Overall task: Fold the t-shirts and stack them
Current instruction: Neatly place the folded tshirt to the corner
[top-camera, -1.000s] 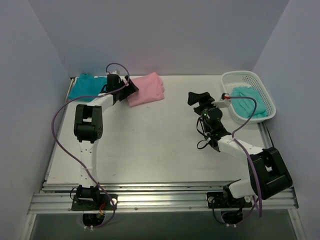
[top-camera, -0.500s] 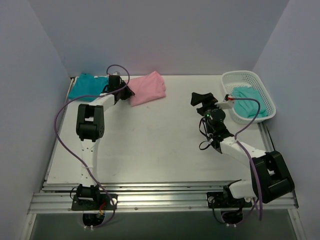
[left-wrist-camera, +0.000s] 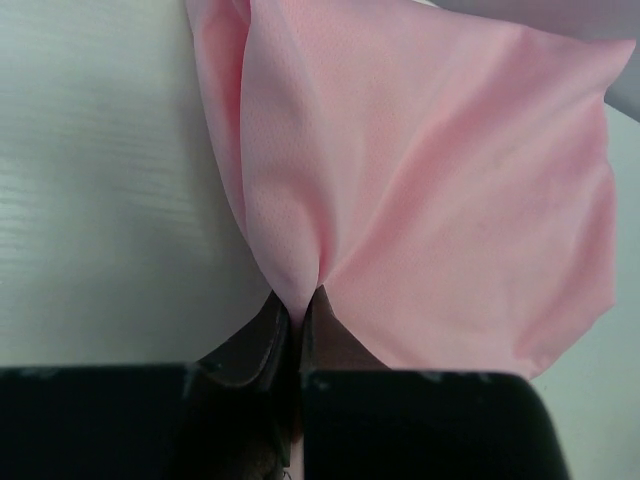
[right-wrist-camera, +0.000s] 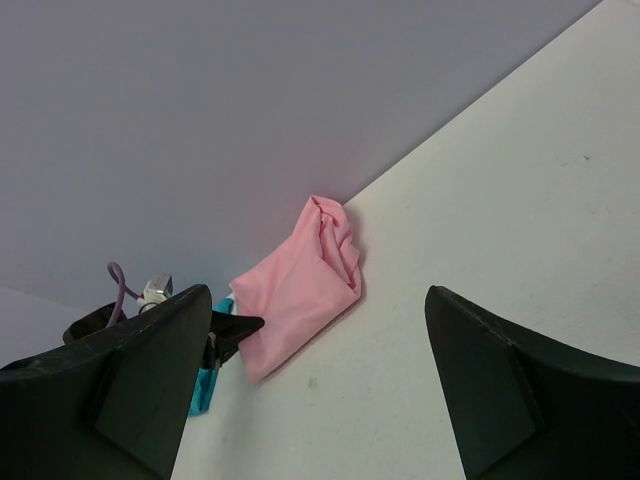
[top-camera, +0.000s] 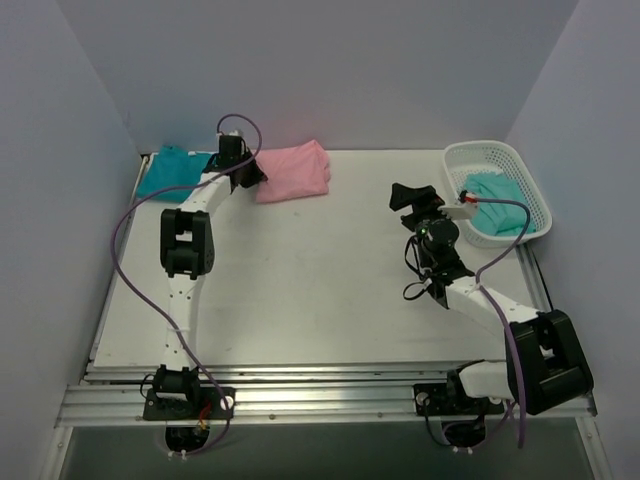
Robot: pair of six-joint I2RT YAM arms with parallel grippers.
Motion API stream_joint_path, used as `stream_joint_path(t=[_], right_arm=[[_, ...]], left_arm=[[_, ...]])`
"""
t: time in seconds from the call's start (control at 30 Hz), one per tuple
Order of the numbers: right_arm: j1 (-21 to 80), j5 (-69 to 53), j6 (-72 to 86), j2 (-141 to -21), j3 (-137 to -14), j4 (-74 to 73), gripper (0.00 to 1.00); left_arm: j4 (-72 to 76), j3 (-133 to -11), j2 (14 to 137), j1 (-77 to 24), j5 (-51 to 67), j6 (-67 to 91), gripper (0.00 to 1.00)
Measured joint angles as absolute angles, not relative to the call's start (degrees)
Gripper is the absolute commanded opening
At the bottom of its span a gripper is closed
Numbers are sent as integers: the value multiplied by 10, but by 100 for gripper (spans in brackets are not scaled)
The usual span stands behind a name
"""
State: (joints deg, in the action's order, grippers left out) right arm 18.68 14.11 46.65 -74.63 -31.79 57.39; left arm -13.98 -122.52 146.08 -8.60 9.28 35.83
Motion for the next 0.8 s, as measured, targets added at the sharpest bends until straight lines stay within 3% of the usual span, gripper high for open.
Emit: stream_joint_path(t=[0.3,0.8], right_arm=[[164,126,481,-724,-306,575,84],[142,88,513,-715,-289,599,84]], left_arm=[[-281,-1465,1545,-86,86,277,2],[-384,-1501,1547,-32,29,183,2]])
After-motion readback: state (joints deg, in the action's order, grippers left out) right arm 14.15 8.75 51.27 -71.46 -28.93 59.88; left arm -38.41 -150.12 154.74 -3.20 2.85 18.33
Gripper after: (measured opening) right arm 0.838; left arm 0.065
